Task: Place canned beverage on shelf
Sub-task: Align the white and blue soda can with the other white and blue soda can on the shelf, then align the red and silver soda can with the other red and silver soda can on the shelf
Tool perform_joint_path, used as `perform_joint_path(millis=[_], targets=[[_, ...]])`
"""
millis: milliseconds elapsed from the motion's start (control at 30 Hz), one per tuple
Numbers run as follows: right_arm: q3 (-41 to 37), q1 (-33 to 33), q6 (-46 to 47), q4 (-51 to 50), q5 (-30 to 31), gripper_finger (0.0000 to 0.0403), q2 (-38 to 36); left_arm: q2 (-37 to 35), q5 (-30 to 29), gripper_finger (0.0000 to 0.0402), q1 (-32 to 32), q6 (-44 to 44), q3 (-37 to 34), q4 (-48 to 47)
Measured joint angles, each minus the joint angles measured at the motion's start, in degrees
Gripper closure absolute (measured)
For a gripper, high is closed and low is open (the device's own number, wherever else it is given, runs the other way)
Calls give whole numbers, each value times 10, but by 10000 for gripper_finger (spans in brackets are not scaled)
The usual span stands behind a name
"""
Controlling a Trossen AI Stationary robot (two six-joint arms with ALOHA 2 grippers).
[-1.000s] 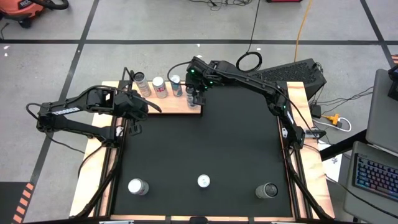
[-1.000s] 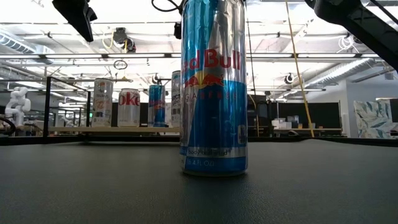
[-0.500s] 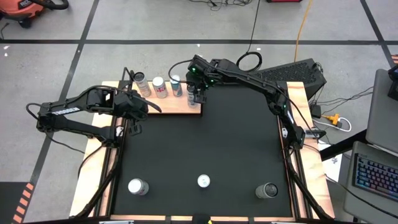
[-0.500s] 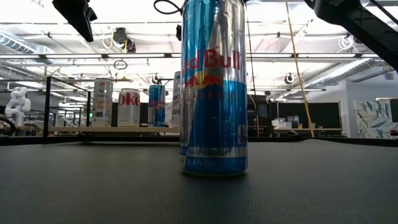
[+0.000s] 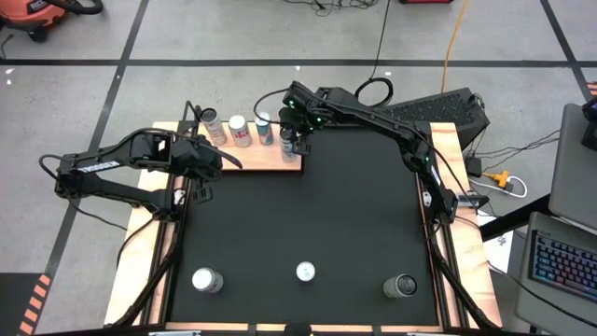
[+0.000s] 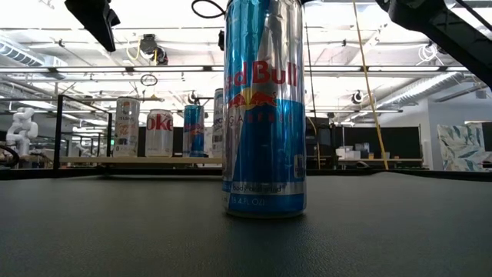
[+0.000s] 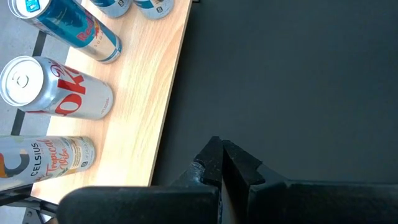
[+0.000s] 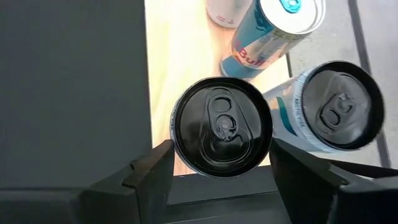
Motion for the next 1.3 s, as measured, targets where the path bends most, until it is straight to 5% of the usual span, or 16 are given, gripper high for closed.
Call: perform_joint_path(millis=[367, 1300], targets=[[0, 0, -7, -6, -30, 163, 0, 0, 0, 394, 0, 0, 0, 6], [0, 9, 20, -13, 2, 163, -53, 0, 0, 394, 0, 3, 0, 13]])
